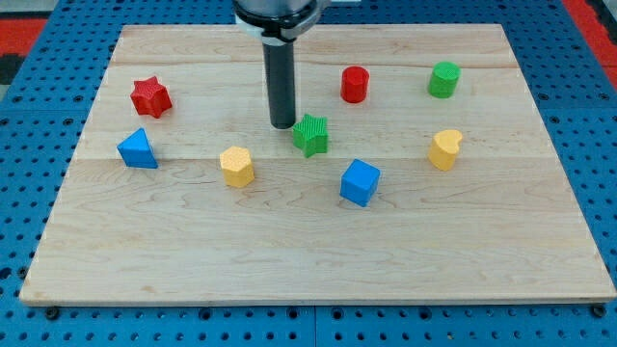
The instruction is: Place the green star bottom to the red circle
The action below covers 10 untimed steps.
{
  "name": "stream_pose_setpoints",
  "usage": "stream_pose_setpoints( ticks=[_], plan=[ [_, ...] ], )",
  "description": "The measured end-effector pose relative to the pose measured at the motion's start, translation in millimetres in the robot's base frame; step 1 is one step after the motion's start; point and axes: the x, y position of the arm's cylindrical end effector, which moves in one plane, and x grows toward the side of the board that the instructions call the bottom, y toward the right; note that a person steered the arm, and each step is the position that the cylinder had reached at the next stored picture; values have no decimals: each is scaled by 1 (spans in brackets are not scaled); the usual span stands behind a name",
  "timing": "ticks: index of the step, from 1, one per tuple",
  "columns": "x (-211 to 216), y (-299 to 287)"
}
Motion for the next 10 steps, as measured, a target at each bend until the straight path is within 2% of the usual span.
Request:
stream_pose_setpoints(
  ticks=[1, 2, 4, 7, 8, 9, 10],
  plan=[
    [0, -11],
    [33, -6],
    [42, 20],
    [13, 159],
    [2, 180],
    [1, 177],
    [23, 137]
  ],
)
